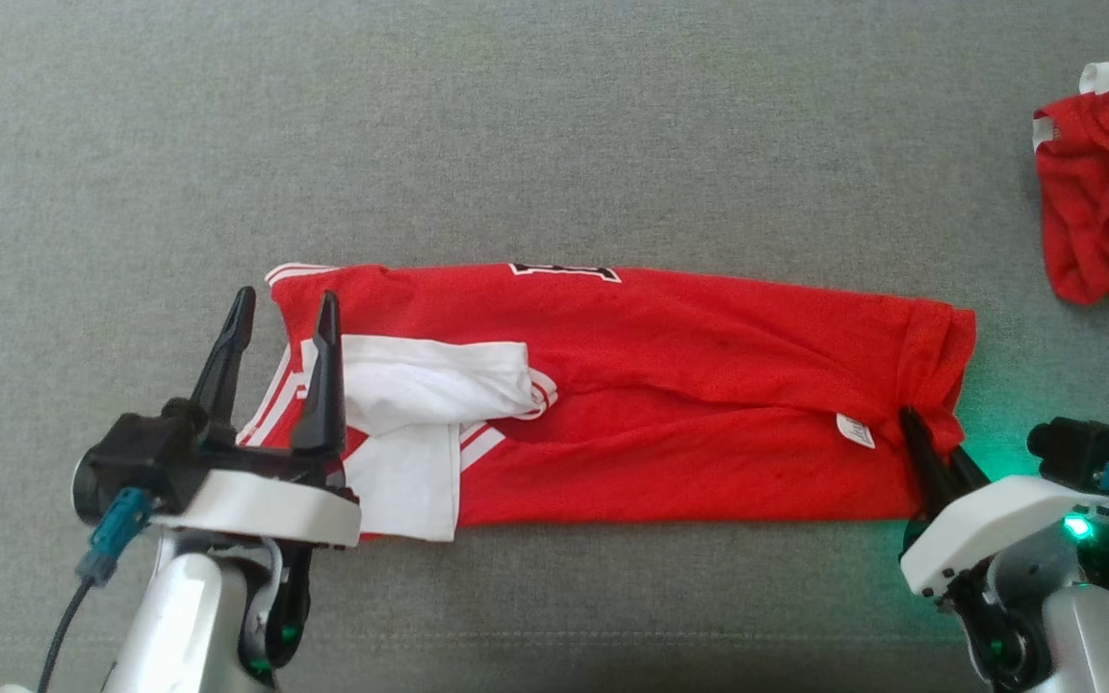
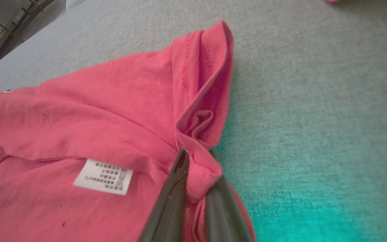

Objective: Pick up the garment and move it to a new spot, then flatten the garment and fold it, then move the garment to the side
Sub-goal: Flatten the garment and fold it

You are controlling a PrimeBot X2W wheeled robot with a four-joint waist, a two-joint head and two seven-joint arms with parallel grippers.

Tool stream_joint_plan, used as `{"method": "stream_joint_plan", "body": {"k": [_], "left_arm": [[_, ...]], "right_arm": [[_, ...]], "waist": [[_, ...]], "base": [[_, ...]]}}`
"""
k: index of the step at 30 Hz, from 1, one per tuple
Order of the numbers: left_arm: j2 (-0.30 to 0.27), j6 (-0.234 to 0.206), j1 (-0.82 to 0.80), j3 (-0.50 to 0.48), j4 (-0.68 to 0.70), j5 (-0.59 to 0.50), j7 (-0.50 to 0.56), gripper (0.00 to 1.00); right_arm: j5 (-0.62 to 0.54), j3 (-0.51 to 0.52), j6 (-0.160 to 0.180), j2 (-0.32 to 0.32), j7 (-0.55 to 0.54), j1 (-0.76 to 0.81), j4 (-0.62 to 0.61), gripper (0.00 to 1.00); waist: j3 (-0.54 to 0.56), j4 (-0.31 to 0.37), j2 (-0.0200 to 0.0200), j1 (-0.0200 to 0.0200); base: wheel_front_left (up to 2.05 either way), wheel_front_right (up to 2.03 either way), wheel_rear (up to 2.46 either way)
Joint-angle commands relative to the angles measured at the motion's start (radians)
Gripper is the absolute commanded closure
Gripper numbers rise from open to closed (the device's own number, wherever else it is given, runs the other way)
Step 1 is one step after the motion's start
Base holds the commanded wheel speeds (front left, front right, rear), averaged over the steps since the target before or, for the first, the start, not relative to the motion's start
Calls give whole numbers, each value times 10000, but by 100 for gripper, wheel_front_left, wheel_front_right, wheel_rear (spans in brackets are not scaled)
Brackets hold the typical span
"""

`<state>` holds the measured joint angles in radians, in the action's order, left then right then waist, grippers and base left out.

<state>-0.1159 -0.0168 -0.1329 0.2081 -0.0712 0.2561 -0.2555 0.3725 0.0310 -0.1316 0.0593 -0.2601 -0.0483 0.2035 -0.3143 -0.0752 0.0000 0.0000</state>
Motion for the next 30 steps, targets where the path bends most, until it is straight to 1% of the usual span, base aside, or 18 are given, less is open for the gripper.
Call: {"method": "stream_joint_plan", "body": {"k": [1,7,12,14,19,22,24,27,30], "left_arm": [[-45,26,-352,-464,265,-83,-63,0],[15,39,-247,-636,318,-149,-63,0],[78,80,-168,-686,314,-187,-63,0],[118,118,-145,-690,286,-200,-63,0],[162,141,-41,-739,255,-224,-63,0],[176,161,3,-755,232,-228,-63,0],[187,174,52,-782,203,-230,-63,0],[205,187,148,-808,161,-225,-63,0],[232,199,244,-798,103,-222,-63,0]], "right_arm": [[-9,-369,9,-90,-339,249,284,100],[-114,292,9,46,-52,129,-634,100],[-156,998,9,384,-192,138,-1225,100],[-179,1480,9,558,-298,211,-1527,100],[-326,2022,9,674,-605,380,-2148,100],[-382,1970,9,654,-806,451,-2500,100],[-388,1692,9,634,-977,475,-2973,100],[-387,983,9,630,-1323,446,-3816,100],[-354,-13,9,619,-1679,251,-4602,100]], "waist": [[6,11,0,0],[113,144,0,0],[247,202,0,0],[344,195,0,0],[529,183,0,0],[623,164,0,0],[744,150,0,0],[949,145,0,0],[1166,126,0,0]], "base": [[0,0,0],[0,0,0],[0,0,0],[0,0,0],[0,0,0],[0,0,0],[0,0,0],[0,0,0],[0,0,0]]}}
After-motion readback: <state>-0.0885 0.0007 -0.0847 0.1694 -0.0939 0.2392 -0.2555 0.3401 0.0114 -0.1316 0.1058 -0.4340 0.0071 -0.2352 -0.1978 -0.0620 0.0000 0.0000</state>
